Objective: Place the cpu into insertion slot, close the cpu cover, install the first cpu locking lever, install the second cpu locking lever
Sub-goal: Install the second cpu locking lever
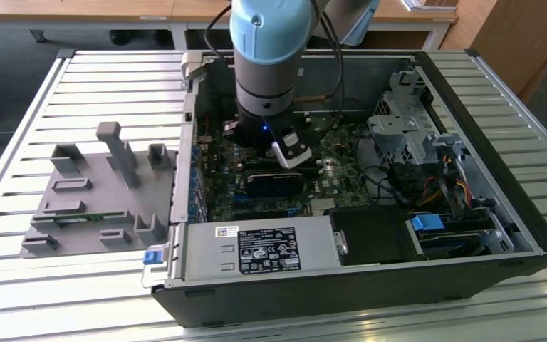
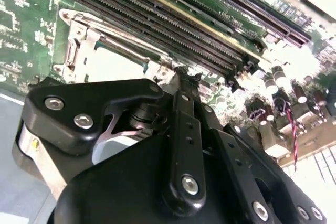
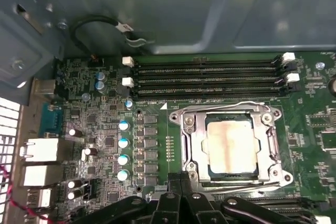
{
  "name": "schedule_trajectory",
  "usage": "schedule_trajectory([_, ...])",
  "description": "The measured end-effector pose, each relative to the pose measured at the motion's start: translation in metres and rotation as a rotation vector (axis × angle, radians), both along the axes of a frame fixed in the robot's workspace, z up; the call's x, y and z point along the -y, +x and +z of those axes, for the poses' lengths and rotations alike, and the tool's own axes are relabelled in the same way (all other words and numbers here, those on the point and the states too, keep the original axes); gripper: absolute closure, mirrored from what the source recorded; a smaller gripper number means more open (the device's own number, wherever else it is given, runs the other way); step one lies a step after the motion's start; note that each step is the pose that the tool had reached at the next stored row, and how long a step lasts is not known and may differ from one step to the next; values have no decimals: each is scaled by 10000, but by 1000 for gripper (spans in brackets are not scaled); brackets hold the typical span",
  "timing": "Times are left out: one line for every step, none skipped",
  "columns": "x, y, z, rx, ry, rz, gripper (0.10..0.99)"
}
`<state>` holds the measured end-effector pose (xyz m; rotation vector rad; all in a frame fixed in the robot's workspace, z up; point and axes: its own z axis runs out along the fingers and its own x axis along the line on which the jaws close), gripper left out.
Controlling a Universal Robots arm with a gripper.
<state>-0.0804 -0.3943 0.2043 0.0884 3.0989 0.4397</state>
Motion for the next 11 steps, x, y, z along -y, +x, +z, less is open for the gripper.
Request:
schedule_trajectory([0,0,27,0,-1,0,980])
schedule_trajectory([0,0,54,0,0,0,980])
schedule_trajectory([0,0,82,0,-1,0,980])
schedule_trajectory([0,0,109,0,0,0,980])
schedule_trajectory([0,0,137,0,1,0,980])
schedule_trajectory([0,0,164,1,1,-1,980])
schedule_trajectory([0,0,188,0,-1,0,980])
schedule_trajectory([0,0,207,0,-1,0,980])
schedule_trajectory([0,0,219,0,-1,0,980])
schedule_trajectory([0,0,223,1,0,0,980])
schedule_trajectory([-1,0,222,1,2,0,980])
